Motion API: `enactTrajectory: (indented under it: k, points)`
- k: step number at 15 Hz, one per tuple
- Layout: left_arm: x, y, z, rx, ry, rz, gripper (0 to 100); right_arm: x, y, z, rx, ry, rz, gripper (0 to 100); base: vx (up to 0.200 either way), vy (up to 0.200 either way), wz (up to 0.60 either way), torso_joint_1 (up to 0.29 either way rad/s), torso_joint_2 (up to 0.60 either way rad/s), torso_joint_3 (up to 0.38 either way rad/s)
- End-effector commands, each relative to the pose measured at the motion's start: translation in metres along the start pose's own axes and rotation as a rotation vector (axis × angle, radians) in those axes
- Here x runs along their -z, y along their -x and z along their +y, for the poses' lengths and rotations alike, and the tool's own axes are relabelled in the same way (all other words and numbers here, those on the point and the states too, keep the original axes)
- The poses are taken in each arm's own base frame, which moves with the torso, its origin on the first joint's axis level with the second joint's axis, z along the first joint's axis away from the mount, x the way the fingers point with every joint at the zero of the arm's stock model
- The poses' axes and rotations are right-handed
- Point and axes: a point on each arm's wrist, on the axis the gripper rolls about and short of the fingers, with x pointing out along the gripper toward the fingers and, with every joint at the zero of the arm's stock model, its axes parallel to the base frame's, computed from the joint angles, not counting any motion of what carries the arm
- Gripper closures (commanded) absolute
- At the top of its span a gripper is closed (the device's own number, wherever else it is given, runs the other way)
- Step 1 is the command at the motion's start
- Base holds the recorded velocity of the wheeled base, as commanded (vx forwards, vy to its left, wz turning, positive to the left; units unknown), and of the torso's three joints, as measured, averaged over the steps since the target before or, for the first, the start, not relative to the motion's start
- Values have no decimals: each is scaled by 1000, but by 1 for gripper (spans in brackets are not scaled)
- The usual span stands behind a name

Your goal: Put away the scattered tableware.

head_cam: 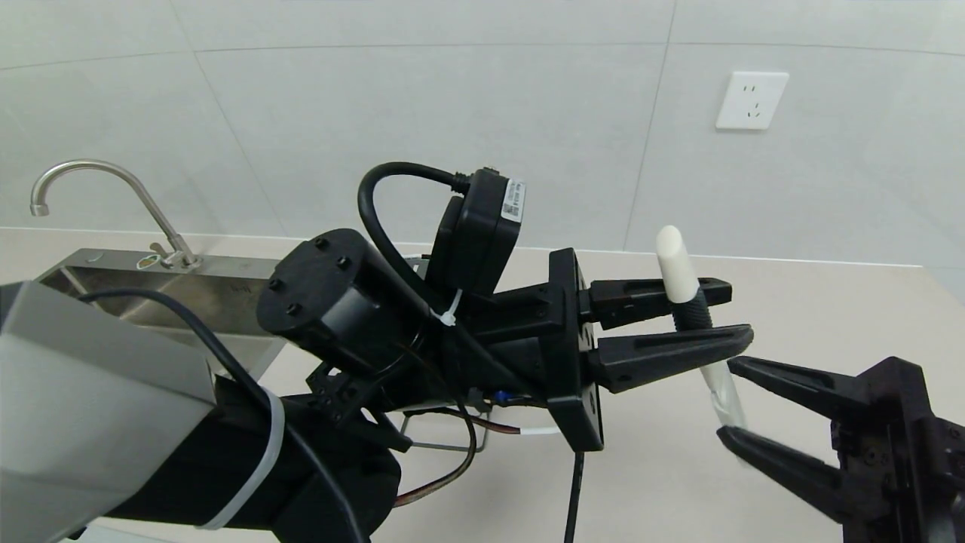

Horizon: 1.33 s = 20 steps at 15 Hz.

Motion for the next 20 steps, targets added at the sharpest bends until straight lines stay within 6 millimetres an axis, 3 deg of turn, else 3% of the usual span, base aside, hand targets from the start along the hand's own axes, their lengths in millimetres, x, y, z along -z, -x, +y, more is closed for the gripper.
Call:
enactTrajectory:
  k: [1,7,9,12,13,17,20]
  points:
    - [-2,0,-1,1,-3,-4,100,5,-1,0,-4,-11,23,0,0,0,0,0,0,0]
    - [-4,12,12,-123,-28,-12,100,6,12,-3,47,18,46,0,0,0,0,0,0,0]
    - [-16,33,23,-193,-62,-7,100,0,31,-3,114,47,49,0,0,0,0,0,0,0]
    - [-34,51,18,-233,-89,-7,100,-16,55,4,177,102,5,0,0,0,0,0,0,0]
    - [-40,57,14,-242,-95,-7,100,-21,61,4,206,125,-8,100,0,0,0,0,0,0]
    - [-50,75,-7,-270,-81,17,100,-40,85,9,333,221,-44,100,0,0,0,0,0,0]
    - [-50,87,-12,-302,-78,38,100,-44,113,37,365,208,5,100,0,0,0,0,0,0]
